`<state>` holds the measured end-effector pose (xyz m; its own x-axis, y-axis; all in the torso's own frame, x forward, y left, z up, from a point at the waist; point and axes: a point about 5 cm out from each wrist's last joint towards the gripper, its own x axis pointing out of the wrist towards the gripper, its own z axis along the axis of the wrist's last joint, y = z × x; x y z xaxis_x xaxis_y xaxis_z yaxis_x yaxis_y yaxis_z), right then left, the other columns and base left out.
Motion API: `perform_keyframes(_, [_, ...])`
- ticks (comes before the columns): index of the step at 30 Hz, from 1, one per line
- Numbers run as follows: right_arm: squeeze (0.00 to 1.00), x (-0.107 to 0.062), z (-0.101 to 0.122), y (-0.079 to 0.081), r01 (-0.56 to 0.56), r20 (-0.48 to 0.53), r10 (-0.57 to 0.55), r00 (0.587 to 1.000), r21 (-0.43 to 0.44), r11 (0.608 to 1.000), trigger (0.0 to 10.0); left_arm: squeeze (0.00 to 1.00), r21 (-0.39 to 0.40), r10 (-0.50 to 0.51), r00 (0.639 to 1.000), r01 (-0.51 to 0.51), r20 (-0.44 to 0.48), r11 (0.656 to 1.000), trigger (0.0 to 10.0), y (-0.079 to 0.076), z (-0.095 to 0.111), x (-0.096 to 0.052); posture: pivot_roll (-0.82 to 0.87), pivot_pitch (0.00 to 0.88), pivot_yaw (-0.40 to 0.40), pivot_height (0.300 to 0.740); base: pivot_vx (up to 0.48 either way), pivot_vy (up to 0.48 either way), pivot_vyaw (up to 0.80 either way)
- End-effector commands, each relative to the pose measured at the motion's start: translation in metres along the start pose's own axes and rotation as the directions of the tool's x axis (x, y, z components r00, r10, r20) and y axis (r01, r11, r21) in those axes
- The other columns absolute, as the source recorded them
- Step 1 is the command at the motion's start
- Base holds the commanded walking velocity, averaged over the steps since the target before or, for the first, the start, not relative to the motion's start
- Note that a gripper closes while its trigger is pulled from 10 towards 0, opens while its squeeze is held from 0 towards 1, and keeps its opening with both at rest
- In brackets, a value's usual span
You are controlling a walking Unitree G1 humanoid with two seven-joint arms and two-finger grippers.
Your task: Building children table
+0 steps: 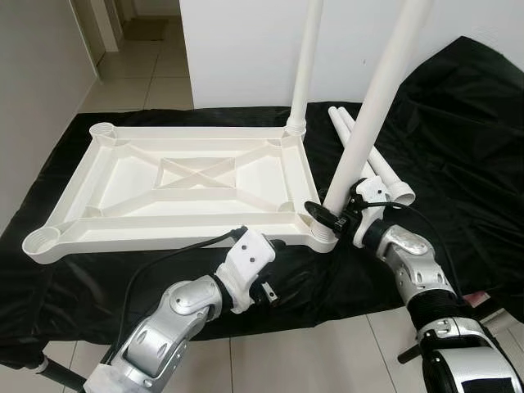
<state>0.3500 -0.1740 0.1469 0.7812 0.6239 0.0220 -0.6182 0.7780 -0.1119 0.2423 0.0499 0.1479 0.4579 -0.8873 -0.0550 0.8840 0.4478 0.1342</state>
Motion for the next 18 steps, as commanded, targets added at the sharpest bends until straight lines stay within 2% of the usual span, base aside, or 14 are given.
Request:
perform_keyframes(1, [0.0,-0.002,-0.016,0.006,0.036,-0.053,-0.033,0.998,0.059,0.998,10.0,0.0,-0.005,-0.009,1.0,0.009,-0.022,1.0,10.0,-0.002,-0.005,-0.001,-0.02,0.0,-0.008,0.74,0.0,0.0,0.0])
perform_keyframes(10, [0.0,0.006,-0.012,0.019,0.13,-0.041,-0.127,0.991,0.056,0.99,10.0,0.0,-0.011,-0.012,1.0,0.011,-0.021,1.0,10.0,-0.003,-0.006,0.0,-0.03,0.0,-0.014,0.74,0.0,0.0,0.0])
perform_keyframes(12, [0.0,0.007,-0.011,0.025,0.199,-0.032,-0.197,0.98,0.057,0.978,10.0,0.0,-0.013,-0.012,1.0,0.012,-0.021,1.0,10.0,-0.004,-0.006,0.0,-0.03,0.0,-0.016,0.74,0.0,0.0,0.0])
perform_keyframes(15, [0.0,0.007,-0.011,0.028,0.237,-0.035,-0.235,0.971,0.063,0.97,10.0,0.0,-0.014,-0.012,1.0,0.012,-0.021,1.0,10.0,-0.004,-0.007,0.0,-0.03,0.0,-0.016,0.74,0.0,0.0,0.0])
perform_keyframes(17, [0.0,0.006,-0.011,0.032,0.274,-0.035,-0.272,0.962,0.064,0.96,10.0,0.0,-0.014,-0.012,1.0,0.011,-0.022,1.0,10.0,-0.004,-0.007,0.0,-0.04,0.0,-0.015,0.74,0.0,0.0,0.0])
perform_keyframes(18, [0.0,0.005,-0.012,0.038,0.379,-0.051,-0.376,0.925,0.089,0.921,10.0,0.0,-0.012,-0.01,1.0,0.01,-0.025,1.0,10.0,-0.004,-0.008,0.0,-0.04,0.0,-0.016,0.74,0.0,0.0,0.0])
